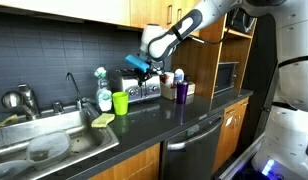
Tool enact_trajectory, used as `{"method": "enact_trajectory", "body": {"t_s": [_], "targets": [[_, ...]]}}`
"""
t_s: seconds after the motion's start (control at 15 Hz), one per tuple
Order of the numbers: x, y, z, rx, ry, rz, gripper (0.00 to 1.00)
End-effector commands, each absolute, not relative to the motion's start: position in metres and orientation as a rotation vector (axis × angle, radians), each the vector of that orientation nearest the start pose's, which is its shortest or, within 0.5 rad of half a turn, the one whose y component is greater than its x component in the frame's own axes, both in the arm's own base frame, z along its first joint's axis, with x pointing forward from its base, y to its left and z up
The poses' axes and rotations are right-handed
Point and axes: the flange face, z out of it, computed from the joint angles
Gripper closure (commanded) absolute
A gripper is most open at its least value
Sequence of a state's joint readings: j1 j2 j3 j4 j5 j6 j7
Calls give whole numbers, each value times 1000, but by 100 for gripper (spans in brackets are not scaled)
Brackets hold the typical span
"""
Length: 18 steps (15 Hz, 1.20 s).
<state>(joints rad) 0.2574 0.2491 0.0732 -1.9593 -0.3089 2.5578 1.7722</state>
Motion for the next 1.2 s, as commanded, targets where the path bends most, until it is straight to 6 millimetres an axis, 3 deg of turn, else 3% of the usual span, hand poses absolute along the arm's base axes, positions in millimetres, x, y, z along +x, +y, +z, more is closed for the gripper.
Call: {"method": "enact_trajectory", "body": {"t_s": [0.0,1.13], "targets": [[605,208,387,-2366,1658,-527,100],[606,200,353,-2366,1689,-462,100]]}}
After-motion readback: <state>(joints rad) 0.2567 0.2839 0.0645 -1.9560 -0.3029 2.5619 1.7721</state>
